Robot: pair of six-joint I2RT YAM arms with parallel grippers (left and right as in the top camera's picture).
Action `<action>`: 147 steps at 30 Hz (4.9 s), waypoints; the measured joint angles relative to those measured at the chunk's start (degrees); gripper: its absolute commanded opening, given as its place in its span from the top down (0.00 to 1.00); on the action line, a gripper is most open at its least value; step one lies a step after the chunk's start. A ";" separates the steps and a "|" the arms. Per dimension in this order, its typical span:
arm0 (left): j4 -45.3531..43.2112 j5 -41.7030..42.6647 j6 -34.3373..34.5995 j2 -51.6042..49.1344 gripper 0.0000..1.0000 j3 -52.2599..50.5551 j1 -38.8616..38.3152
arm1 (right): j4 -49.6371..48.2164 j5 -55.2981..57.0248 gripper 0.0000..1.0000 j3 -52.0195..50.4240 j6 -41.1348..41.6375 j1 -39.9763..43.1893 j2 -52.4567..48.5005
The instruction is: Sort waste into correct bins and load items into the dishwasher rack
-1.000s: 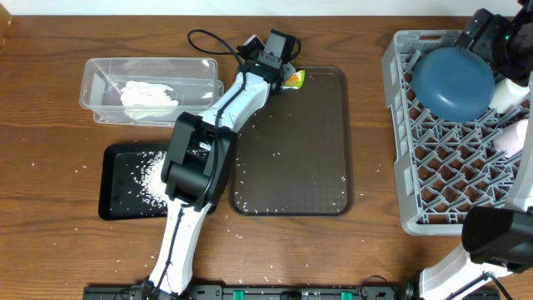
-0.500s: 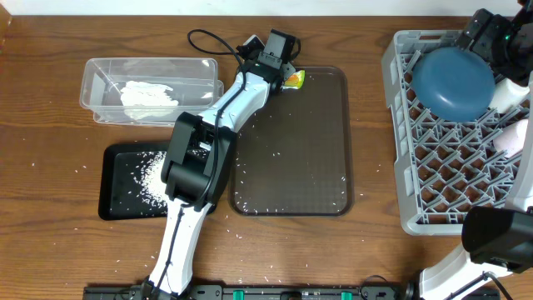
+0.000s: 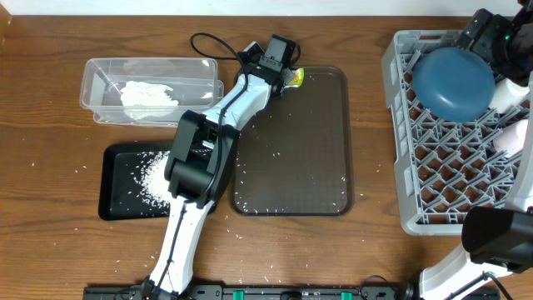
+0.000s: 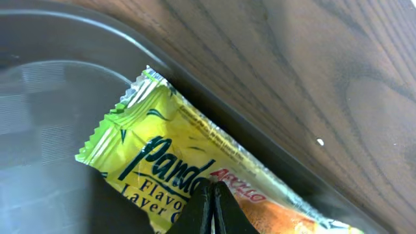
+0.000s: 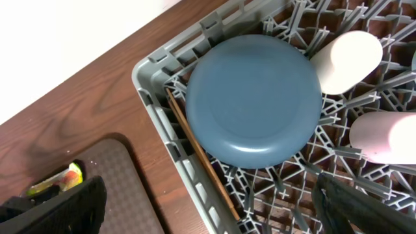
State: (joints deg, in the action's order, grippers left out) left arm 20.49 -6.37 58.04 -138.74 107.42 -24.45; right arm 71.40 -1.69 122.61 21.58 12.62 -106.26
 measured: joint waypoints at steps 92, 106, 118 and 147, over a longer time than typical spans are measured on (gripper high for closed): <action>29.77 12.09 -30.99 13.70 0.43 -0.15 0.68 | 0.00 0.00 0.01 0.00 0.15 -0.02 0.00; 29.14 14.14 -47.39 12.33 0.30 -0.15 2.49 | 0.02 0.00 0.01 0.00 0.15 -0.02 0.00; 26.80 16.79 -50.80 5.84 0.37 -0.15 0.50 | 0.00 0.00 0.01 0.00 0.15 -0.02 0.00; 25.59 16.28 -51.47 4.57 0.94 -0.15 0.22 | 0.00 0.00 0.01 0.00 0.15 -0.02 0.00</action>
State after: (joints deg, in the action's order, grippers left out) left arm 46.09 9.91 6.57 -134.17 107.26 -24.23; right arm 71.40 -1.69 122.61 21.74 12.60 -106.26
